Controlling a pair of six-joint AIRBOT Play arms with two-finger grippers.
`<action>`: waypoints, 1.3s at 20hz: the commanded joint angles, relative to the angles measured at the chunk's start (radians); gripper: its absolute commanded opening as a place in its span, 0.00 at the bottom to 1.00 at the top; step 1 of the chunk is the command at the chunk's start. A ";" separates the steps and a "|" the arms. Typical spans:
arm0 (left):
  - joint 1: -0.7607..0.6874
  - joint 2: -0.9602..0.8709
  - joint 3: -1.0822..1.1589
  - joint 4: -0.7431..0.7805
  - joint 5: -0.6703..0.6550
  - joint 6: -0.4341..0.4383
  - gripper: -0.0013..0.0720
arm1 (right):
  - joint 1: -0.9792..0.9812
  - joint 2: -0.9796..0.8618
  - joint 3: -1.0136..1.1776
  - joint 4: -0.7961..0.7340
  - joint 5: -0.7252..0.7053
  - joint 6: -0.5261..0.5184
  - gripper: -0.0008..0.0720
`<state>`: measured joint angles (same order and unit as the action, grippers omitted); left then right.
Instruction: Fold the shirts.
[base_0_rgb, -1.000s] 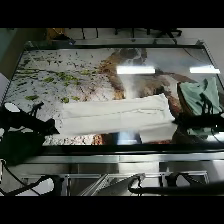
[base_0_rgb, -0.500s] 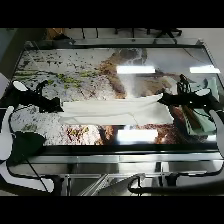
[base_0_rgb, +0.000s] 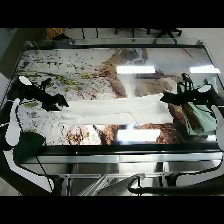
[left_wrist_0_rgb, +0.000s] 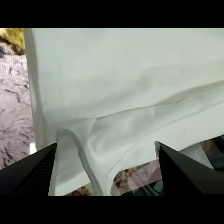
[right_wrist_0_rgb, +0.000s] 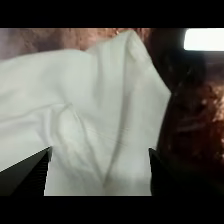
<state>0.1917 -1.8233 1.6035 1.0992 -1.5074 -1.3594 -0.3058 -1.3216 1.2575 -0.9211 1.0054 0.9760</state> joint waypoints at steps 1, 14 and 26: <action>0.002 -0.007 0.089 0.000 -0.080 -0.024 0.95 | -0.017 -0.022 0.009 -0.088 0.071 0.023 0.95; -0.095 -0.008 0.192 -0.259 -0.095 0.005 0.03 | 0.028 -0.149 0.010 0.138 0.177 -0.080 0.04; -0.719 -0.212 0.127 -0.253 0.386 -0.041 0.03 | -0.041 0.105 0.103 0.152 0.385 0.018 0.04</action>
<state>-0.3901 -1.9442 1.6928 0.8471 -1.2114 -1.3598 -0.3218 -1.2823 1.3109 -0.7834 1.2888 0.9459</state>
